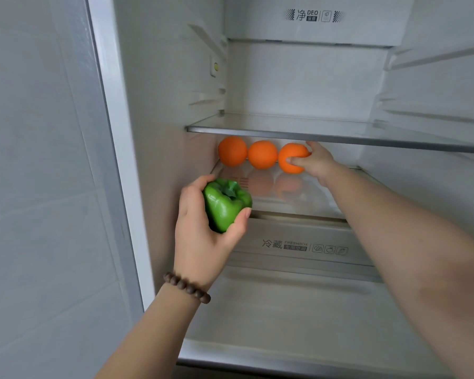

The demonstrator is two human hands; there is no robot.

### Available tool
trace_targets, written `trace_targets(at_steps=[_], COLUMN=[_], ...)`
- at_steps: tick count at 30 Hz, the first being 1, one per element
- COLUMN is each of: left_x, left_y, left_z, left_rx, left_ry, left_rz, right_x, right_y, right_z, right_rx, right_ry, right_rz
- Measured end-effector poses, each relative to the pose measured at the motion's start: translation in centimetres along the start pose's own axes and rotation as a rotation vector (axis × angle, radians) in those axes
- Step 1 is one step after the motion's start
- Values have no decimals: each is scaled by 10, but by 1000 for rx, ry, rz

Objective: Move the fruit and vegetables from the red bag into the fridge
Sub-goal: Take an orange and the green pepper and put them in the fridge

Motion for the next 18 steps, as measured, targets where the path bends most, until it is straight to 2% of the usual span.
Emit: trace_targets(at_steps=[8,18], left_x=[-5,-27], left_y=[1,-28], left_z=[6,36], left_rx=[-39,-43], left_ry=[-26,-81], left_rz=[-11,-81], right_x=[-12,-27], right_y=[-51,-151], right_z=[-15,-41], right_rx=[5,-92], right_ry=[-64,-99], right_rz=[25,103])
Point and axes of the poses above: each hand's wrist, its own y-axis towards the middle knuckle, its own x-axis out of the palm, z = x × y, the point moved 4 cm from there along y, towards the middle knuckle, and after that the axes turned 3 degrees about -x, right-handed, at the moved point
